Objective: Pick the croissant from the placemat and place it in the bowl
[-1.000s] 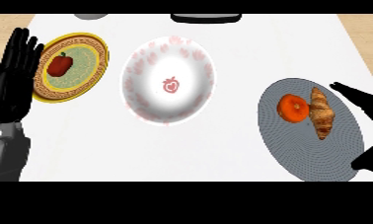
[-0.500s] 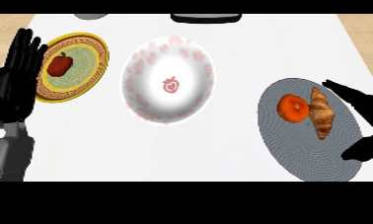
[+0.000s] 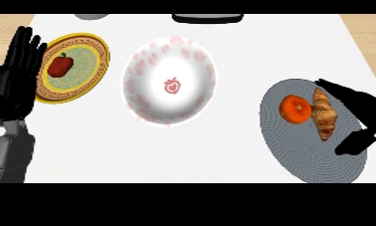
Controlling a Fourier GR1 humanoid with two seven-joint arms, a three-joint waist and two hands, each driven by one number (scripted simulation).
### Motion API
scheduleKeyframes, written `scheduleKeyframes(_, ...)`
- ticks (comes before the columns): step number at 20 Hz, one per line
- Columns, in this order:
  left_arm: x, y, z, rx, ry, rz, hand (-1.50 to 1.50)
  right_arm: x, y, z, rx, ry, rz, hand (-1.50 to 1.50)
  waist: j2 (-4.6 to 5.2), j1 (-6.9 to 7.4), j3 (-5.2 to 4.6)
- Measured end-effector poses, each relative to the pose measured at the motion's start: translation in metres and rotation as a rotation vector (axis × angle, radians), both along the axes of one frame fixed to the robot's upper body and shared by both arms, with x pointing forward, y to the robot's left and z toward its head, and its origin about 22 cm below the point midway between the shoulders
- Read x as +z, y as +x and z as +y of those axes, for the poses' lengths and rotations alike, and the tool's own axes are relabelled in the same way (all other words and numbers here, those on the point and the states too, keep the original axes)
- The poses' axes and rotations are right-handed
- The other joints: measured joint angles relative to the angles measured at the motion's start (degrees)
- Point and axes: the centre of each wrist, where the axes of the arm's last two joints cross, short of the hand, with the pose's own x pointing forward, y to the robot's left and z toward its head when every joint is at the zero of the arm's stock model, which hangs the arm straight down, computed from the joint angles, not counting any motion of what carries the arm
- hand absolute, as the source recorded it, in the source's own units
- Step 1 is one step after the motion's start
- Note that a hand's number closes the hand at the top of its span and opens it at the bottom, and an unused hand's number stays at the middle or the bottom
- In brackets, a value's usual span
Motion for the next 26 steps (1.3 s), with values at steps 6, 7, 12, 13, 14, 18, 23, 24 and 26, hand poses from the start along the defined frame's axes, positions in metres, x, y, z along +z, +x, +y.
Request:
scheduleKeyframes(6,-0.001,-0.008,-0.004,0.0,0.001,-0.006,0.0,-0.02,0.004,0.0,-0.01,-0.006,0.017,-1.5,0.0,0.09,0.0)
scheduleKeyframes(7,0.005,-0.005,-0.004,-0.001,0.005,-0.005,0.0,-0.024,0.007,0.001,-0.015,-0.007,0.024,-1.5,0.01,0.1,-0.01)
scheduleKeyframes(12,0.005,0.0,0.006,-0.001,0.001,-0.004,0.0,-0.038,0.011,-0.006,-0.046,-0.021,0.047,-1.5,0.03,0.05,0.0)
scheduleKeyframes(13,0.007,0.001,0.006,-0.001,0.002,-0.004,0.0,-0.04,0.011,-0.007,-0.054,-0.025,0.054,-1.5,0.02,0.03,-0.01)
scheduleKeyframes(14,0.007,0.001,0.002,-0.004,0.0,-0.008,0.0,-0.044,0.012,-0.007,-0.058,-0.029,0.059,-1.5,0.02,0.05,-0.01)
scheduleKeyframes(18,0.003,-0.001,0.004,-0.005,0.004,-0.005,0.0,-0.049,0.017,-0.007,-0.043,-0.034,0.028,1.5,-0.08,0.02,-0.17)
scheduleKeyframes(23,-0.002,-0.001,0.004,-0.003,0.004,-0.003,0.0,-0.054,0.021,-0.012,-0.012,-0.03,-0.055,1.5,-0.18,0.05,-0.39)
scheduleKeyframes(24,-0.007,-0.002,0.002,-0.003,0.002,-0.005,0.0,-0.055,0.023,-0.015,-0.008,-0.032,-0.066,1.5,-0.18,0.12,-0.41)
scheduleKeyframes(26,-0.009,-0.001,0.005,-0.006,0.003,-0.003,0.0,-0.055,0.026,-0.015,0.001,-0.037,-0.085,1.5,-0.17,0.05,-0.43)
